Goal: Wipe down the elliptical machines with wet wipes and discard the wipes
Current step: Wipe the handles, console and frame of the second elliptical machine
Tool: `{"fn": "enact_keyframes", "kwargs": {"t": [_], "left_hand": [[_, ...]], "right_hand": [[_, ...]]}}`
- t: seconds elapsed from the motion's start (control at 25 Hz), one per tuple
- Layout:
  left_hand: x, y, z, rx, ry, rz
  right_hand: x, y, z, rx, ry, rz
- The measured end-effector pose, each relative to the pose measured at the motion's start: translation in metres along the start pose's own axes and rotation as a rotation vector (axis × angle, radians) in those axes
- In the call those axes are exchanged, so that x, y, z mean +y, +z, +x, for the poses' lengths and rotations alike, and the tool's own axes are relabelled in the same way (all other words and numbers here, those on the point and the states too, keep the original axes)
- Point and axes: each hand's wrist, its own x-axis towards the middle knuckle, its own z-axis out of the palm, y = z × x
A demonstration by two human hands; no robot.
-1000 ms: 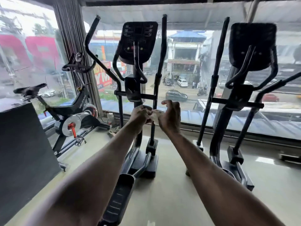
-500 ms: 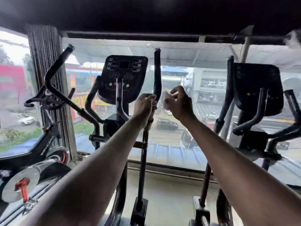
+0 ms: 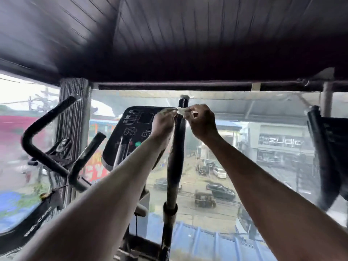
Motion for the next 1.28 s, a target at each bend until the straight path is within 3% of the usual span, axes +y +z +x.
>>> {"fn": "enact_keyframes", "kwargs": {"t": [0.12,0.28,0.32,0.4,0.48,0.64,0.76,0.8,0.92,1.16,1.28], "left_hand": [[-0.011,0.011,0.036,0.007,-0.113,-0.067],[-0.027,0.014,0.067,-0.117,-0.14,-0.251],[-0.031,0.014,0.074,-0.134,-0.129,-0.275],[-0.033,0.017,0.084,-0.164,-0.125,-0.318],[-0.035,0.017,0.093,-0.186,-0.132,-0.358],[-0.045,0.017,0.105,-0.238,-0.13,-0.387],[-0.051,0.024,0.109,-0.266,-0.123,-0.406],[-0.052,0.026,0.111,-0.262,-0.121,-0.408],[-0.056,0.027,0.12,-0.254,-0.111,-0.4],[-0.048,0.024,0.122,-0.265,-0.087,-0.353],[-0.049,0.02,0.123,-0.274,-0.091,-0.332]], "right_hand": [[0.008,0.022,0.033,-0.109,-0.084,-0.027],[0.034,0.031,0.019,-0.056,-0.452,-0.063],[0.039,0.034,0.03,-0.028,-0.443,-0.058],[0.037,0.045,0.069,0.06,-0.229,-0.059],[0.03,0.056,0.093,0.017,-0.112,-0.155],[0.034,0.045,0.073,-0.056,-0.377,-0.198],[0.038,0.046,0.099,0.068,-0.222,-0.234],[0.034,0.05,0.108,0.027,-0.211,-0.277],[0.022,0.058,0.11,-0.122,-0.403,-0.462],[0.016,0.066,0.116,-0.124,-0.312,-0.506],[0.03,0.072,0.107,0.212,0.105,-0.111]]}}
